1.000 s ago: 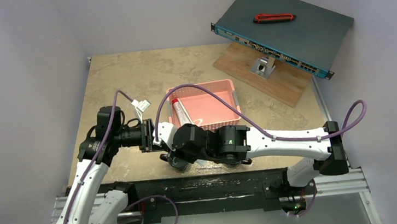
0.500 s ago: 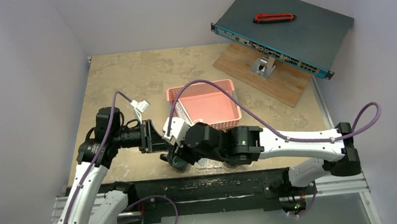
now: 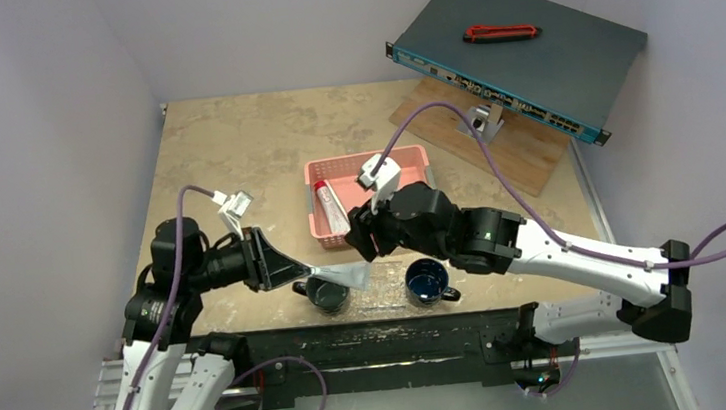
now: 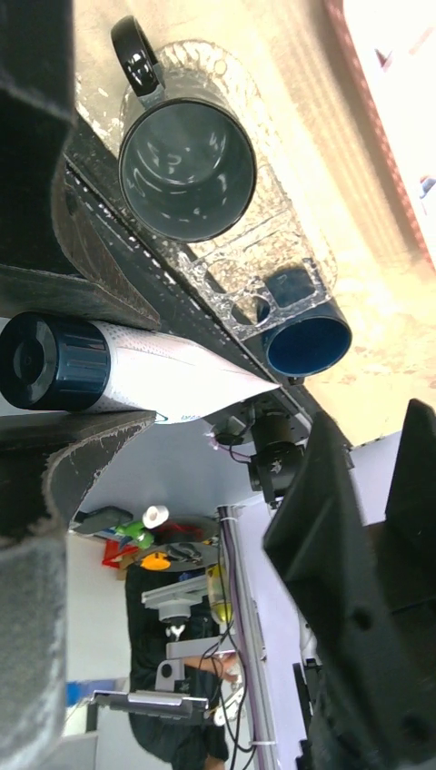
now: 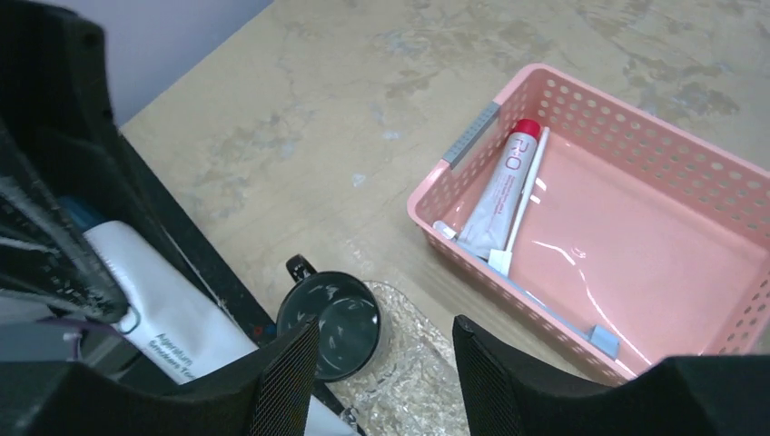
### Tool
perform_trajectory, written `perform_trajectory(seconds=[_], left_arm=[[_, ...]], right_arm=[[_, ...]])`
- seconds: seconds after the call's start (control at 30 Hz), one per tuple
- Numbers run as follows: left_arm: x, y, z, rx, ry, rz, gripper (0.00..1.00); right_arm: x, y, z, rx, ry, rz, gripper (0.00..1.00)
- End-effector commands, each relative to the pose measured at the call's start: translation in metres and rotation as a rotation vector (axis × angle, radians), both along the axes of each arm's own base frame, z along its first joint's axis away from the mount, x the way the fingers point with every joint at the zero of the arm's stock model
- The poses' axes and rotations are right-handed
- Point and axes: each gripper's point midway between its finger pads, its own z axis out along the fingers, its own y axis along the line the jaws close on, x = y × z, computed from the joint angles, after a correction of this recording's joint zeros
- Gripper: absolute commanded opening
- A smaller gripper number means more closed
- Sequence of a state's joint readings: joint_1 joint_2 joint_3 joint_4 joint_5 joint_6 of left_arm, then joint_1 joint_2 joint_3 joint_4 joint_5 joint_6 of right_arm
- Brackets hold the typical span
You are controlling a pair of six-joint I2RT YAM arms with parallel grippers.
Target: Prepare toiletry sets of a toothbrush and toothpaste on the tray
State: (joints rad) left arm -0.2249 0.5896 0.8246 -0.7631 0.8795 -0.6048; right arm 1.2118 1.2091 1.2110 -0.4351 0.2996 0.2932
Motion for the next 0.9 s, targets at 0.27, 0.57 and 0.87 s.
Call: perform_trajectory(seconds=[0.27, 0.57, 0.87], left_arm=[[-0.004, 0.010, 0.056, -0.077, -0.218, 0.132, 0.00], [-0.012, 0.011, 0.073, -0.180, -0.252, 0.175, 0.00], [-0.015, 0.005, 0.081, -0.258, -0.219, 0.152, 0.00]], right_arm=[[0.003, -0.012, 0.039, 0.420, 0.205, -0.035, 0.63], [-0.015, -0.018, 0.047, 0.634, 0.282, 0.047, 0.68], [-0.047, -0.017, 0.068, 0.796, 0.307, 0.241, 0.70]])
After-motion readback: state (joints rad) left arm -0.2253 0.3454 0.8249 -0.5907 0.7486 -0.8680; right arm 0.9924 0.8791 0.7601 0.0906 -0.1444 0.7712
